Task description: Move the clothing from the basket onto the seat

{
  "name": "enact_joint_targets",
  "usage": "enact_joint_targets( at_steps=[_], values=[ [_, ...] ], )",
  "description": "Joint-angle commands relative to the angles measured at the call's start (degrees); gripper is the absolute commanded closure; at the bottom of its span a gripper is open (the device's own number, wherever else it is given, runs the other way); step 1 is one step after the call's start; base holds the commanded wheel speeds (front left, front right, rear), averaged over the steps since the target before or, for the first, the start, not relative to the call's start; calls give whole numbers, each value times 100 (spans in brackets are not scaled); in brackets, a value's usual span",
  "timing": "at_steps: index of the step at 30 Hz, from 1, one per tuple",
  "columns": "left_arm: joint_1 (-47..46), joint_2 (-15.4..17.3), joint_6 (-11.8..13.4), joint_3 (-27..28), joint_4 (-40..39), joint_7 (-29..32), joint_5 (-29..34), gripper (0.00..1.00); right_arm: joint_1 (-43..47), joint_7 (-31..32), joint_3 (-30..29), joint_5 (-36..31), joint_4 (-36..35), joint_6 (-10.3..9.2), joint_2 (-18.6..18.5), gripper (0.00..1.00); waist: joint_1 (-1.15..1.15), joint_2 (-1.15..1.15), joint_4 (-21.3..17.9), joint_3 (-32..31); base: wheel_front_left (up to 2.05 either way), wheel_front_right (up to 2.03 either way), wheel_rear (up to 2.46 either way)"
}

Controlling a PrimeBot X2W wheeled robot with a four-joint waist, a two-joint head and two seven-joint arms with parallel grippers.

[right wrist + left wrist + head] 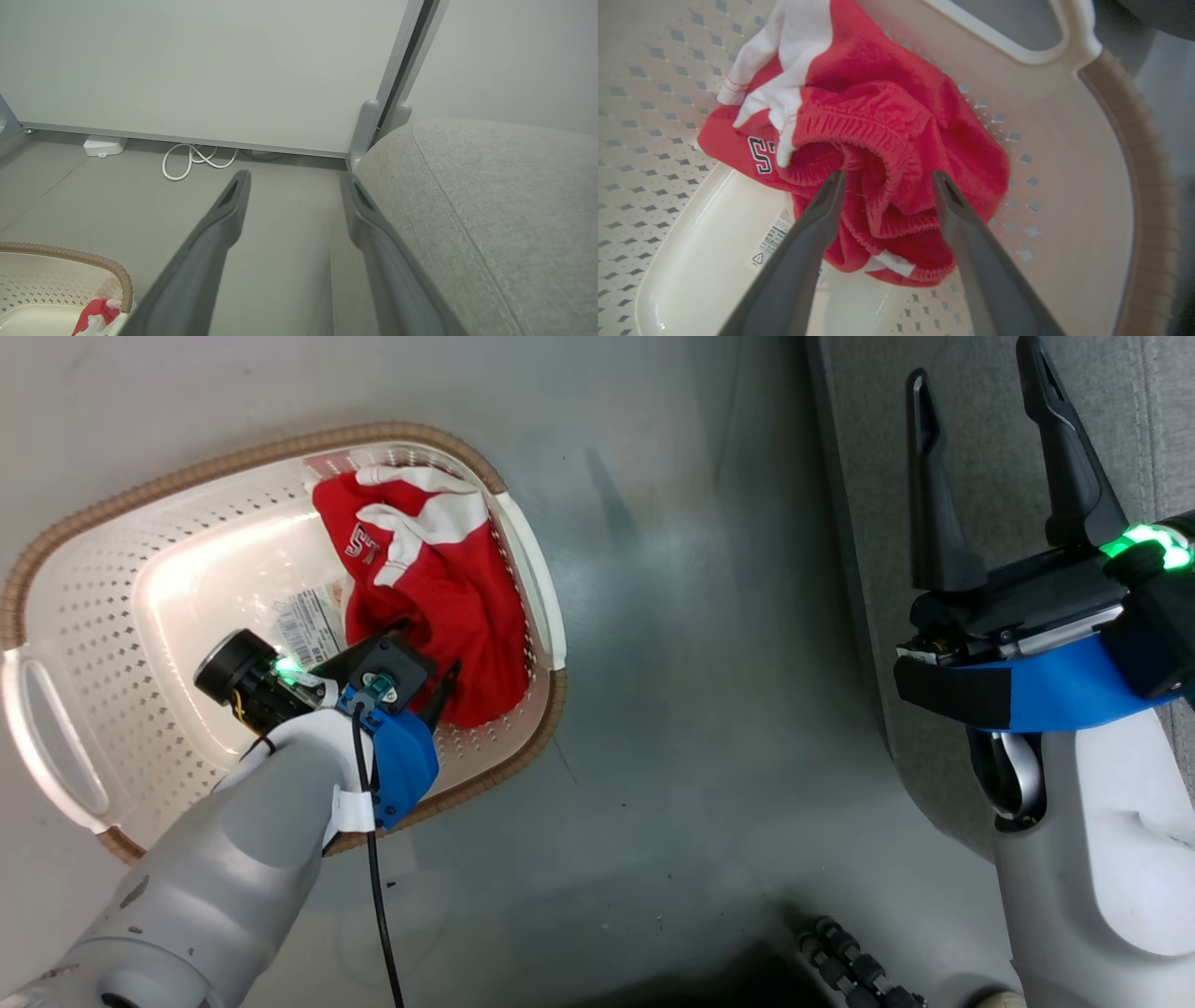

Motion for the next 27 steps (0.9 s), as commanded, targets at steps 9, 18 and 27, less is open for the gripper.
enact_joint_targets(
  at_steps=[9, 18, 27],
  values=[
    [-404, 66, -3, -485, 149, -15, -333, 0, -41, -5, -63, -48, -91, 1, 31, 0, -1, 0, -136, 331, 0, 0, 0],
    [-535, 19, -4, -684, 270, -5, -326, 100, 29, -5, -103, -49, -130, 1, 35, 0, -1, 0, -159, 417, 0, 0, 0],
    [-422, -101, -4, -731, 98, 1, -384, 100, 62, -5, -161, -81, -46, 1, 34, 0, -1, 0, -21, 265, 0, 0, 0]
  ],
)
